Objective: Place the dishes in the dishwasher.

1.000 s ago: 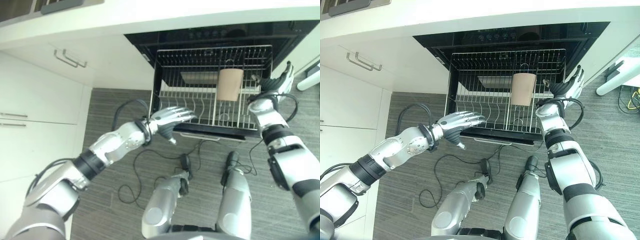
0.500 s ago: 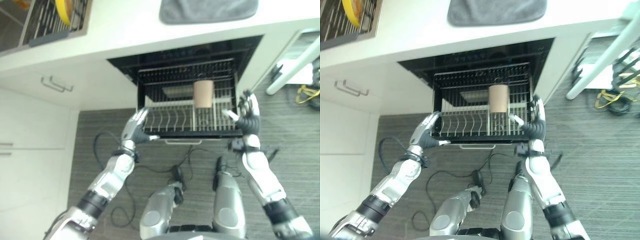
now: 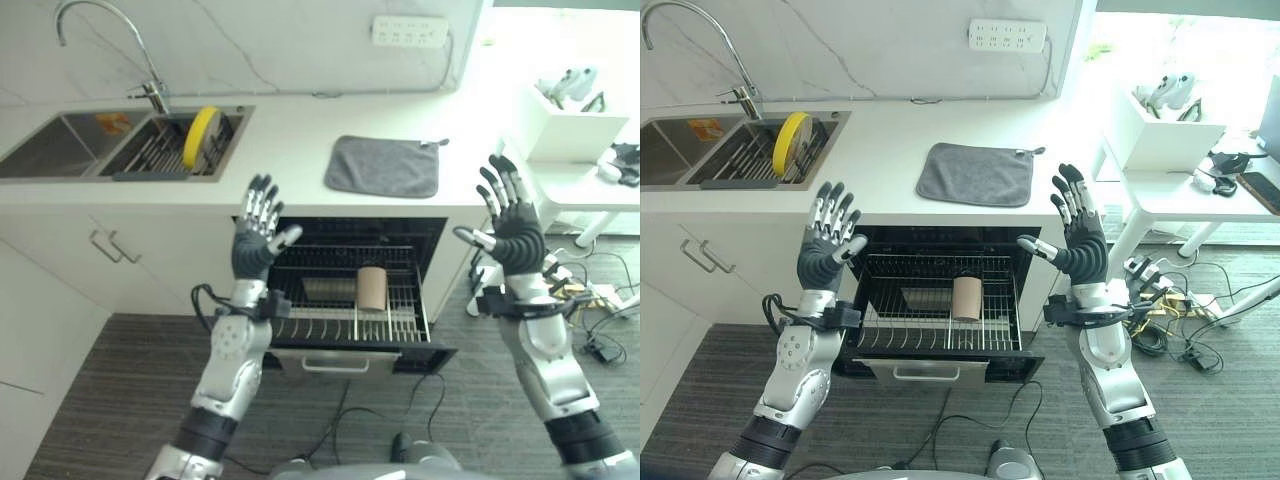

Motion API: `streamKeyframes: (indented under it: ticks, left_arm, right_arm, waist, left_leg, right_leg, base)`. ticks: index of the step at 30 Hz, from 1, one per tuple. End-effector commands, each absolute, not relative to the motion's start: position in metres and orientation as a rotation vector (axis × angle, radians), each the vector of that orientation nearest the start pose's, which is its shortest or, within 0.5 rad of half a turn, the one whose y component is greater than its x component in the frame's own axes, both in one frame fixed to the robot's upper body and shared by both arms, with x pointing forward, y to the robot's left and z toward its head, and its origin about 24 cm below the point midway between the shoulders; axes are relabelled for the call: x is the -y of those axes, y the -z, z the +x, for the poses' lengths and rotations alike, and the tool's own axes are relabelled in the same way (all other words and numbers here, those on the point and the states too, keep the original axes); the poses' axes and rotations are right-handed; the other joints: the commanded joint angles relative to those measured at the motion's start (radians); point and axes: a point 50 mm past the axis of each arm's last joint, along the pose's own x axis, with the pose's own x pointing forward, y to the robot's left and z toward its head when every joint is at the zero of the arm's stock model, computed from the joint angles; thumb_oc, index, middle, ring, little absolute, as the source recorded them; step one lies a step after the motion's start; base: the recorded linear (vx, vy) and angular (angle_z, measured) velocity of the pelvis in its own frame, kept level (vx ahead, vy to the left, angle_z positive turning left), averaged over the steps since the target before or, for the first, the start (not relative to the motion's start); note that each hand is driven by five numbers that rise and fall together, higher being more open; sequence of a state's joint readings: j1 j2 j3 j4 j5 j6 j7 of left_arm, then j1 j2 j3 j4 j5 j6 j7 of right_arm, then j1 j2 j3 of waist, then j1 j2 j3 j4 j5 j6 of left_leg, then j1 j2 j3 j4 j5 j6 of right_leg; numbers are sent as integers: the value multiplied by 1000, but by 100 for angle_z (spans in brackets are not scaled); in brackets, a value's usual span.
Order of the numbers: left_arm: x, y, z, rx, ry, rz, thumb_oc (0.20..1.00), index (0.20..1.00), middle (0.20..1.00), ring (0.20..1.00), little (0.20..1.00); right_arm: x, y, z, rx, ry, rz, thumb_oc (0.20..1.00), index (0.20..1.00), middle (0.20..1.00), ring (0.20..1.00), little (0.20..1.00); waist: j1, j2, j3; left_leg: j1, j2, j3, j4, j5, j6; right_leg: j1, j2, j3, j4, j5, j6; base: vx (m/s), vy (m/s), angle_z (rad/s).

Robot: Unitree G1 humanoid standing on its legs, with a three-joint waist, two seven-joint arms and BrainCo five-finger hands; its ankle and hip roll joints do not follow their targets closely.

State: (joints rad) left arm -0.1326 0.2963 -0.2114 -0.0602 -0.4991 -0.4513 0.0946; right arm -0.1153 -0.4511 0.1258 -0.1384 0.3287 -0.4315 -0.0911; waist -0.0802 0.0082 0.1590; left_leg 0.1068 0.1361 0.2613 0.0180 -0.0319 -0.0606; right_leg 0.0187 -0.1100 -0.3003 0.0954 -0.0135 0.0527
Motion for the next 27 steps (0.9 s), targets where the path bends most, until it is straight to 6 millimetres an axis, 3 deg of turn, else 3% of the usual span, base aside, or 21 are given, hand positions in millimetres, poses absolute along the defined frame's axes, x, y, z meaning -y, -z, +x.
streamKeyframes:
  ticks: [1,7,8,9,14,16,18,20,22,23,27]
  left_arm:
    - [-157,-164,256,783,183,-163,1000,1000,1000,1000,1000]
    - [-163,-171,255,828,177,-100,1000,1000,1000,1000,1000]
    - [-172,-163,254,790,131,-41,1000,1000,1000,1000,1000]
    - [-171,-176,262,825,243,-107,1000,1000,1000,1000,1000]
    - [-165,-167,264,771,284,-92,1000,1000,1000,1000,1000]
    - [-161,-162,268,729,306,-83,1000,1000,1000,1000,1000]
    - [-159,-163,268,715,325,-90,1000,1000,1000,1000,1000]
    - [-159,-162,270,693,337,-121,1000,1000,1000,1000,1000]
    - [-157,-162,269,693,346,-110,1000,1000,1000,1000,1000]
    - [-150,-164,267,709,362,-71,1000,1000,1000,1000,1000]
    - [-151,-165,266,704,346,-89,1000,1000,1000,1000,1000]
  right_arm:
    - [183,-180,254,788,-200,-13,1000,1000,1000,1000,1000]
    - [180,-180,254,784,-210,-24,1000,1000,1000,1000,1000]
    - [177,-170,256,735,-201,-21,1000,1000,1000,1000,1000]
    - [204,-187,271,753,-130,-21,1000,1000,1000,1000,1000]
    - [204,-177,262,761,-118,-18,1000,1000,1000,1000,1000]
    - [205,-174,261,743,-95,-9,1000,1000,1000,1000,1000]
    - [208,-173,257,744,-72,-32,1000,1000,1000,1000,1000]
    - [211,-174,256,740,-62,-35,1000,1000,1000,1000,1000]
    - [211,-175,257,743,-51,-8,1000,1000,1000,1000,1000]
    - [211,-179,258,761,-41,-7,1000,1000,1000,1000,1000]
    - [216,-188,256,780,-49,-38,1000,1000,1000,1000,1000]
  waist:
    - [2,-1,-1]
    - [6,11,-25]
    - [13,14,-32]
    - [22,-35,-22]
    - [0,-16,-46]
    - [-14,-9,-49]
    - [-20,-14,-37]
    - [-23,-17,-22]
    - [-27,-8,-5]
    - [-33,6,3]
    - [-42,35,10]
  left_leg:
    - [35,21,-12,8,-14,-27]
    - [45,18,-11,0,-15,-32]
    - [52,8,-20,-4,-22,-29]
    - [-109,-77,-26,172,-92,5]
    - [-36,-73,-25,70,-63,5]
    - [-29,-82,-18,98,-83,13]
    - [-63,-85,-6,204,-96,23]
    - [-99,-66,-7,297,-93,19]
    - [-100,-26,-22,298,-78,8]
    - [-80,50,-39,224,-18,-25]
    - [-58,161,-127,117,82,-72]
  right_leg:
    - [91,-74,20,-25,-40,95]
    - [108,-71,13,-42,-40,95]
    - [118,-73,18,-53,-36,98]
    - [63,29,83,-45,-65,23]
    - [62,35,86,-44,-66,36]
    - [60,44,109,-1,-94,29]
    - [56,38,117,54,-119,16]
    - [48,27,117,92,-135,7]
    - [32,14,125,125,-143,12]
    - [25,-9,130,137,-150,28]
    - [19,-73,181,174,-170,72]
  base:
    - [0,0,0]
    - [54,-24,3]
    - [76,-21,5]
    - [54,-10,-1]
    - [-1,21,-11]
    - [51,33,-12]
    - [24,63,-1]
    - [19,140,6]
    - [31,432,-10]
    - [62,716,-21]
    - [128,760,-24]
